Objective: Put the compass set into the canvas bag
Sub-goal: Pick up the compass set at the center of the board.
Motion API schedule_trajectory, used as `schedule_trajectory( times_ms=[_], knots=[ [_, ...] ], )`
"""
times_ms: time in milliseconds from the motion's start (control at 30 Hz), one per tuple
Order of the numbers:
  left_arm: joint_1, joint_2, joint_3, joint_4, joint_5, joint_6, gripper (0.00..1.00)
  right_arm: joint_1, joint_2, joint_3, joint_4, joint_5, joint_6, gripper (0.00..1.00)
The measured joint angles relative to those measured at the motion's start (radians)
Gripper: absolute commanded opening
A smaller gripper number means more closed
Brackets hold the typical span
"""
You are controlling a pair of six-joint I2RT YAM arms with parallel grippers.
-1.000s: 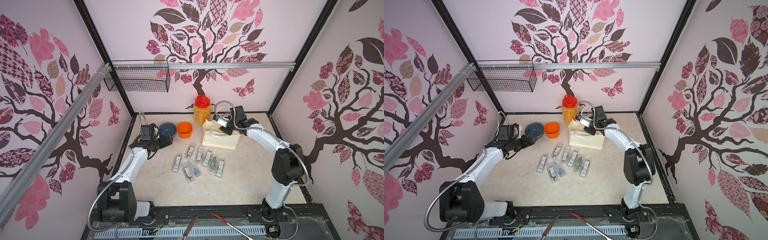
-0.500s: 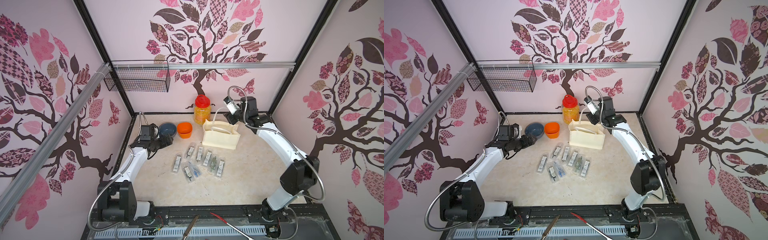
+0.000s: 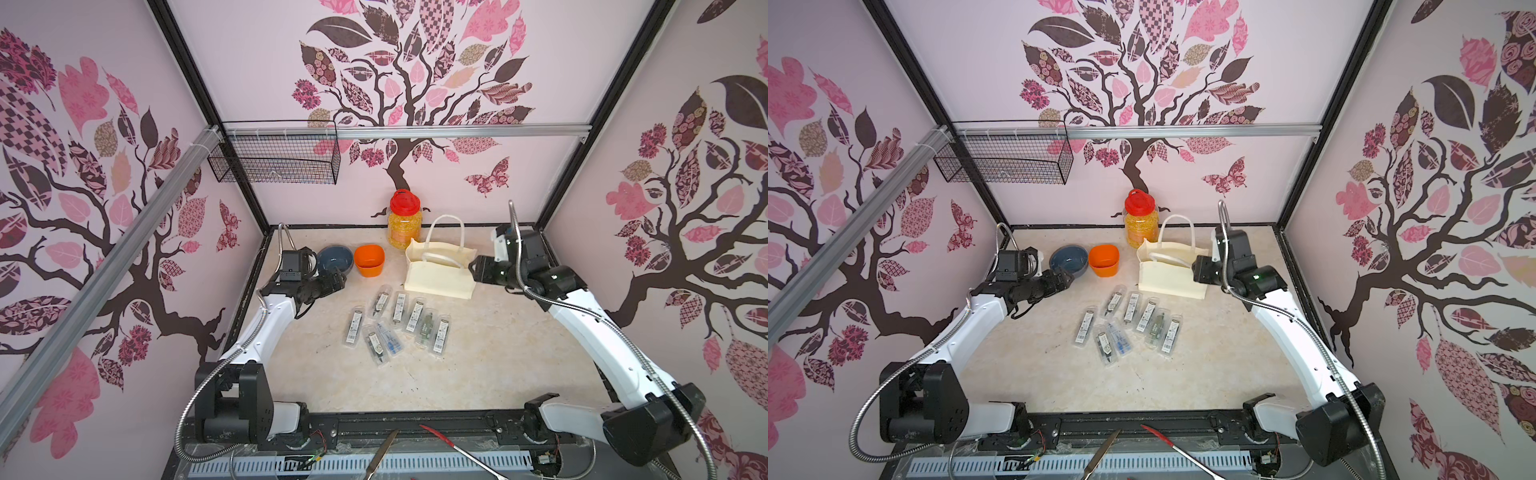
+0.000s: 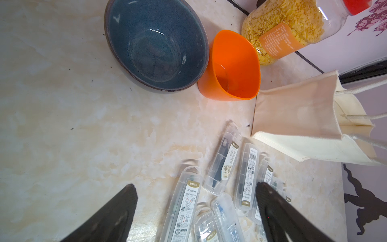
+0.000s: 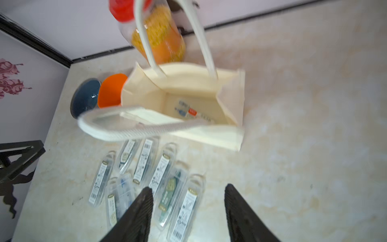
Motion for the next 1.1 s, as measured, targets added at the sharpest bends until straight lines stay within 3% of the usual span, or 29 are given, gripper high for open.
schedule_trajectory(
  times_ms=[133, 233, 633, 1100],
  knots=[
    [0.0, 0.0, 0.0, -0.001, -0.006, 0.0, 0.93, 0.007, 0.0, -0.204, -0.011, -0.06, 0.134, 0.62],
    [0.0, -0.001, 0.0, -0.003, -0.01, 0.0, 0.93, 0.016, 0.011, -0.254, -0.01, -0.087, 0.187, 0.66],
    [0.0, -0.001, 0.0, -0.018, -0.032, -0.001, 0.93, 0.095, 0.285, -0.198, 0.024, -0.172, 0.216, 0.72],
    [0.0, -0.001, 0.0, -0.023, -0.048, -0.001, 0.93, 0.148, 0.438, -0.088, -0.013, -0.16, 0.195, 0.75]
  ],
)
